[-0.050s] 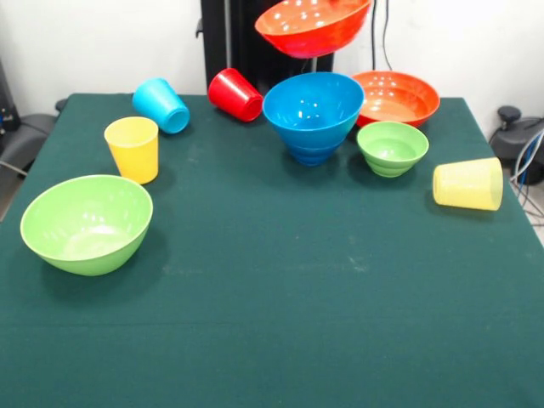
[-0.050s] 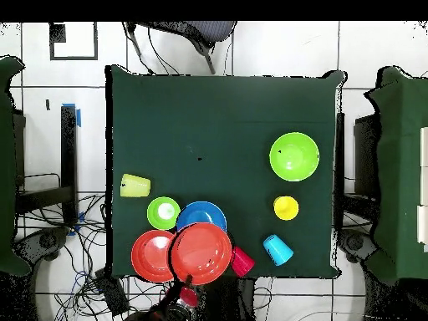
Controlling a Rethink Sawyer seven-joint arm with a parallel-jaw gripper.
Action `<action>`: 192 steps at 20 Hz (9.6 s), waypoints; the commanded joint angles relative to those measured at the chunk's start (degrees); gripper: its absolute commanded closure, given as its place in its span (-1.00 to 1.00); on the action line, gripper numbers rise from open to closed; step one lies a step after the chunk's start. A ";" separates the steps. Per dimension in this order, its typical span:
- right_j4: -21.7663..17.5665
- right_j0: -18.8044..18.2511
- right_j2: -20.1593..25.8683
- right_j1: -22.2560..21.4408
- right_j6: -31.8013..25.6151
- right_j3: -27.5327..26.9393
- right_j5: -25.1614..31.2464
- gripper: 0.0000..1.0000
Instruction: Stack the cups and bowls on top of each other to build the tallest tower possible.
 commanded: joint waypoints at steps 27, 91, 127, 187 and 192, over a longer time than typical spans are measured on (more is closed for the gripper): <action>-37.80 10.22 9.98 11.61 68.94 1.10 25.94 1.00; -45.58 3.38 37.58 20.76 92.13 10.30 43.60 1.00; -42.66 -3.35 39.06 14.74 82.23 7.81 37.79 1.00; -43.24 -3.73 41.57 17.76 79.37 7.28 39.84 -1.00; -39.92 -4.02 39.70 15.12 75.20 7.08 37.80 -1.00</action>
